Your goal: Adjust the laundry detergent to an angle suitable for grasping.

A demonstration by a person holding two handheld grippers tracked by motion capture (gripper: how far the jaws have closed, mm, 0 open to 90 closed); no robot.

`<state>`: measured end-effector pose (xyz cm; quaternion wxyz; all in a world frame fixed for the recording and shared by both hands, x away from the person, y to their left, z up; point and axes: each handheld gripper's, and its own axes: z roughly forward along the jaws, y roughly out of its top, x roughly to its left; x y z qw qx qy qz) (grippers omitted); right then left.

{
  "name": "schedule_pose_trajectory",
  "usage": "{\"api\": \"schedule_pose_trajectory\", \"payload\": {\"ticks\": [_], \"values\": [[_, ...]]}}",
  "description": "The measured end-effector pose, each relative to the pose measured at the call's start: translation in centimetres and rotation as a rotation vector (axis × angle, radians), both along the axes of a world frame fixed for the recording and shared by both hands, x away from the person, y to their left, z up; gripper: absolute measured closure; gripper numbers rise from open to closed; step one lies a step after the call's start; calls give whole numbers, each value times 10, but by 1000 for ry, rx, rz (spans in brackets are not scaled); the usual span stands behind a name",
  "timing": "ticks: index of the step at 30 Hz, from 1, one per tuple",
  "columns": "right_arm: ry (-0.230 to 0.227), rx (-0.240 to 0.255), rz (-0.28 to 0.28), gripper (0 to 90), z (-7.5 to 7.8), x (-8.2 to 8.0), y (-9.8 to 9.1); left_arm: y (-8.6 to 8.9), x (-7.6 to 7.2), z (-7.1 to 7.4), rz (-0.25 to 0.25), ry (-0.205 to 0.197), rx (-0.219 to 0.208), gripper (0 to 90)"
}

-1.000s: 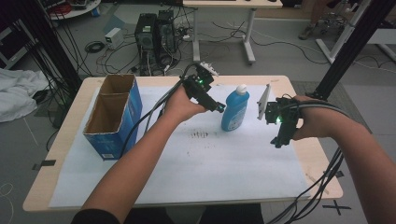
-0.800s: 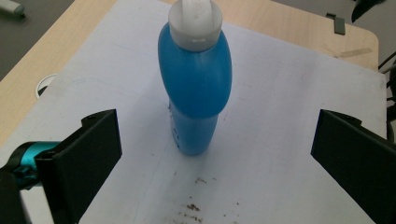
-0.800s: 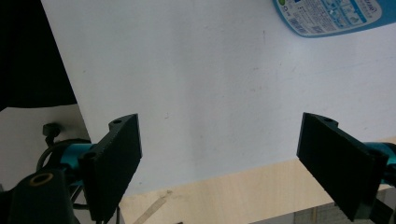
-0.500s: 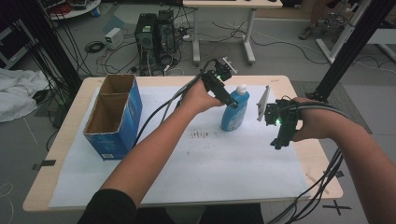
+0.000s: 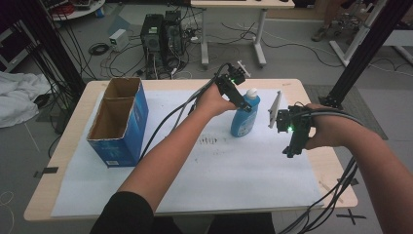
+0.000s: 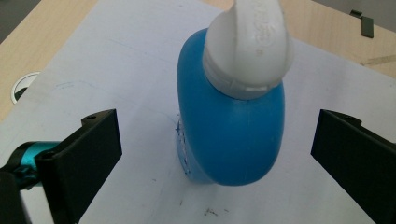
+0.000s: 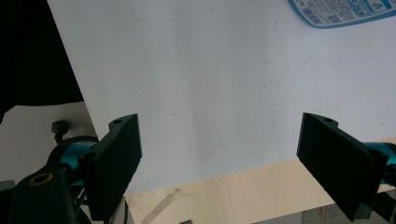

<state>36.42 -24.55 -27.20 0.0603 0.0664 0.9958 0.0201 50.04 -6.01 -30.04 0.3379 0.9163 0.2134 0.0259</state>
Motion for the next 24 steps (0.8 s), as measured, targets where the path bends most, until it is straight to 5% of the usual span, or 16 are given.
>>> {"api": "schedule_pose_trajectory", "payload": {"ticks": [24], "values": [[7,10,-21,131,-4,3,-1,-25,7,-12,5,1,11,17]]}}
